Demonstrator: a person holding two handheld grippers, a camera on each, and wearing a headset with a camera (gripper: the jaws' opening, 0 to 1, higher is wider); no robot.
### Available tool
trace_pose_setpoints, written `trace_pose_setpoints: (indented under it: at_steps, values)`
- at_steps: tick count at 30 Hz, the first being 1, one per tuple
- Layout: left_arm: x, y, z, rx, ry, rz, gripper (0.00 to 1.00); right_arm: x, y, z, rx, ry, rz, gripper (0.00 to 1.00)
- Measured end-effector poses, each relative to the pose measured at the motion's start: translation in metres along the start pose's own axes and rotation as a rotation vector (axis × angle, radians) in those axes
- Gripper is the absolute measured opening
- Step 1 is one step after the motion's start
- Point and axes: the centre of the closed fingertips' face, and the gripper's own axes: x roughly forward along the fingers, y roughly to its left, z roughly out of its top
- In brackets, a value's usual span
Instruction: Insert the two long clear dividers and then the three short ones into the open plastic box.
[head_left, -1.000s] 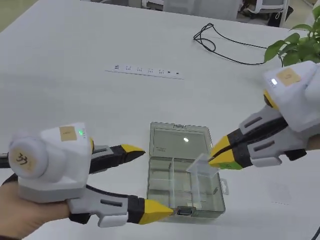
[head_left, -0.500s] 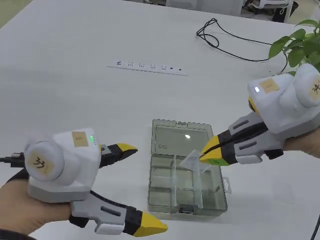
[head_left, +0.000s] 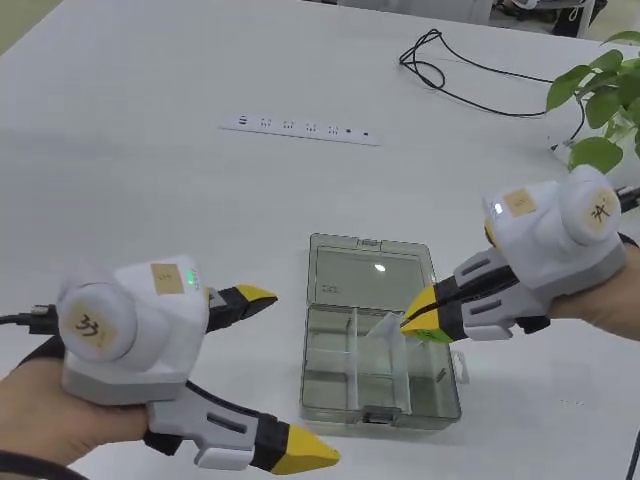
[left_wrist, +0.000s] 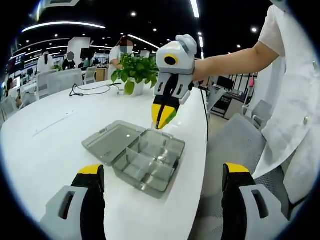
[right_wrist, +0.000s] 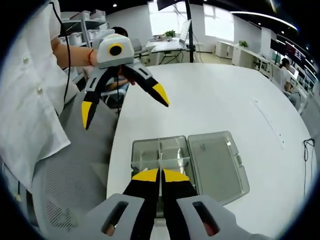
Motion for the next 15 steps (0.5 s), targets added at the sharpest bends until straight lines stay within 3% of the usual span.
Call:
trace_pose_setpoints:
  at_steps: [15]
  values:
    - [0.0012, -0.0020, -0.0002, -0.008, -0.005, -0.005, 1.00, 0.0065, -0.0006, -0.0076, -0.009, 0.021, 0.000, 0.03]
